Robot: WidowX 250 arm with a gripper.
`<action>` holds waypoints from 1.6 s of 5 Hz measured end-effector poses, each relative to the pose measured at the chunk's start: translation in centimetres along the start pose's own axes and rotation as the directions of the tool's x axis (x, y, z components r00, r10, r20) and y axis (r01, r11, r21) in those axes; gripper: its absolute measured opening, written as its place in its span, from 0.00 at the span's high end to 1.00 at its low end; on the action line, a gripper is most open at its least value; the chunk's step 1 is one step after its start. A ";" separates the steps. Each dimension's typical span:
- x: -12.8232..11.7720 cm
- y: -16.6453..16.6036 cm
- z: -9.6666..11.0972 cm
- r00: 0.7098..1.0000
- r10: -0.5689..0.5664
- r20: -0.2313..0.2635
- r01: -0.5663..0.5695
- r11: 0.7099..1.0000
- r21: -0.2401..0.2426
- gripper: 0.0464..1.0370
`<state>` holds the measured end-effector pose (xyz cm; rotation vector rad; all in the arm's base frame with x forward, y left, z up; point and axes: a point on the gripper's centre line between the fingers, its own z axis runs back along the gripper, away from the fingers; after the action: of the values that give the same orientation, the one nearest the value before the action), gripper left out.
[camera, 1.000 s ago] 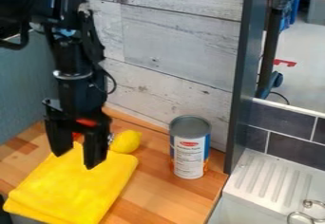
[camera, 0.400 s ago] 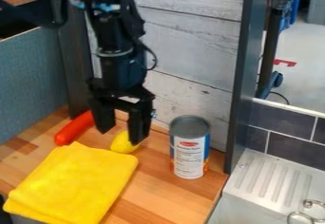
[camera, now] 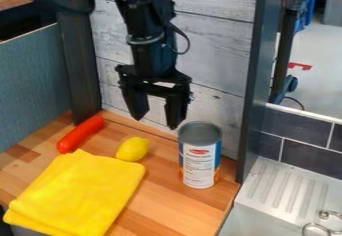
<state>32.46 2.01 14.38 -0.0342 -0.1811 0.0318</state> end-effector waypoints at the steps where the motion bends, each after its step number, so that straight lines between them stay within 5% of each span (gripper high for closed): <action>1: 1.9 -0.4 -1.4 0.999 0.037 -0.010 -0.037 0.999 0.020 0.04; 2: 3.5 -0.6 -2.4 0.999 0.039 0.006 -0.039 0.999 0.024 0.04; 3: 5.5 -0.3 -3.4 0.993 0.022 0.113 -0.027 0.999 0.041 0.04; 4: 6.6 -0.6 -4.3 0.985 0.028 0.169 -0.032 0.999 0.021 0.04; 6: 7.6 -0.8 -6.4 0.977 0.055 0.204 -0.055 0.998 -0.003 0.04; 8: 8.8 -0.6 -5.8 0.961 0.114 0.250 -0.115 0.993 -0.009 0.04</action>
<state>42.22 1.51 10.28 -0.0350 -0.4322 0.1525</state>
